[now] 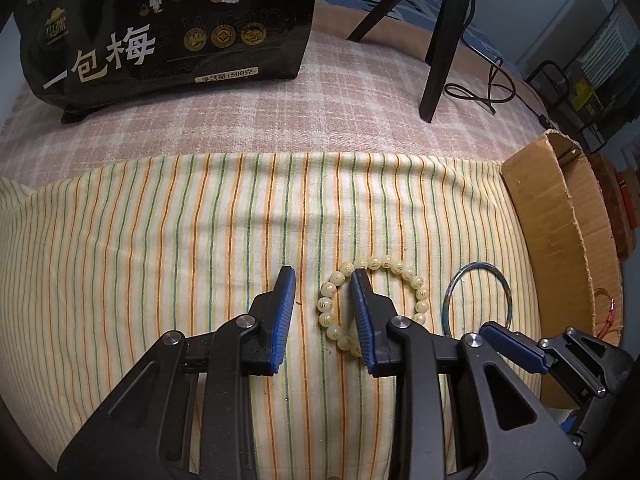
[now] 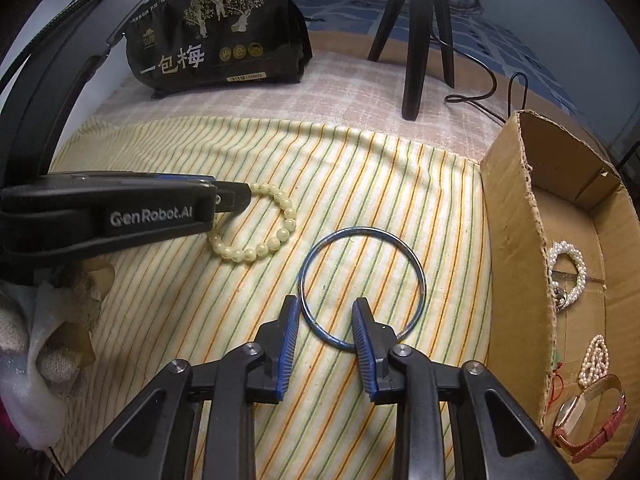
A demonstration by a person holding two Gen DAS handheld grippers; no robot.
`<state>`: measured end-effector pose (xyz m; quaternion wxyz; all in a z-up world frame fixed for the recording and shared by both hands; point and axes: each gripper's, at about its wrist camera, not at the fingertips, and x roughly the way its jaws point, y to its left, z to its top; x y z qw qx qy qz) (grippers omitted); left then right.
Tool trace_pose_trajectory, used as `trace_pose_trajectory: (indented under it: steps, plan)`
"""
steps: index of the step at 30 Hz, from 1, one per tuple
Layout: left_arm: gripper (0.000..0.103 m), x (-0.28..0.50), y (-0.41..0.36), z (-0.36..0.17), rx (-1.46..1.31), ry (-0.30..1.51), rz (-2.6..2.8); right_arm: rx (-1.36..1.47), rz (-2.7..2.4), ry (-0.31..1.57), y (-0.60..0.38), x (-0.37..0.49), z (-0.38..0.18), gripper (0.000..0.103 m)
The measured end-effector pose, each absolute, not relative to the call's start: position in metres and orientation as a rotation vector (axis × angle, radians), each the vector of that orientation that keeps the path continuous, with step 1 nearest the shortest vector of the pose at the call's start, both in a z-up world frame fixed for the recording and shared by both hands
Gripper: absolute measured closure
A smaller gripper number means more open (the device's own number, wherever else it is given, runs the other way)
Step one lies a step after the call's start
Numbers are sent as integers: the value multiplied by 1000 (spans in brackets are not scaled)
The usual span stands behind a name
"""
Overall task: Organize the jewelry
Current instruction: 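Close the left gripper on the bead bracelet while the right gripper grasps the bangle rim, then lift the bracelet with the left tool while the right tool carries the bangle to the box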
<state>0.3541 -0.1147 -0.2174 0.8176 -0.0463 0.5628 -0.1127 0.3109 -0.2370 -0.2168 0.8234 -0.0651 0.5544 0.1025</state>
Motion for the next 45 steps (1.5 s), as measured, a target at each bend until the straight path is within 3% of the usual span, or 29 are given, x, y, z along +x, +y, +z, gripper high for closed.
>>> trace_pose_trajectory:
  steps: [12,16,20,45]
  plan:
    - [95,357,-115,-220,-81,1183,-219,-215,236,1171,-225,310,-226,77]
    - [95,356,-114,-219,-77,1178,-215,-233,245,1164,-221,308,-226,94]
    - [96,356,-114,-218,-80,1176,-214,-231,235,1160,-223,308,-226,102]
    - [98,309,-81,-150,-152,1100,-198,29,290,1049,-250,275,-147,102]
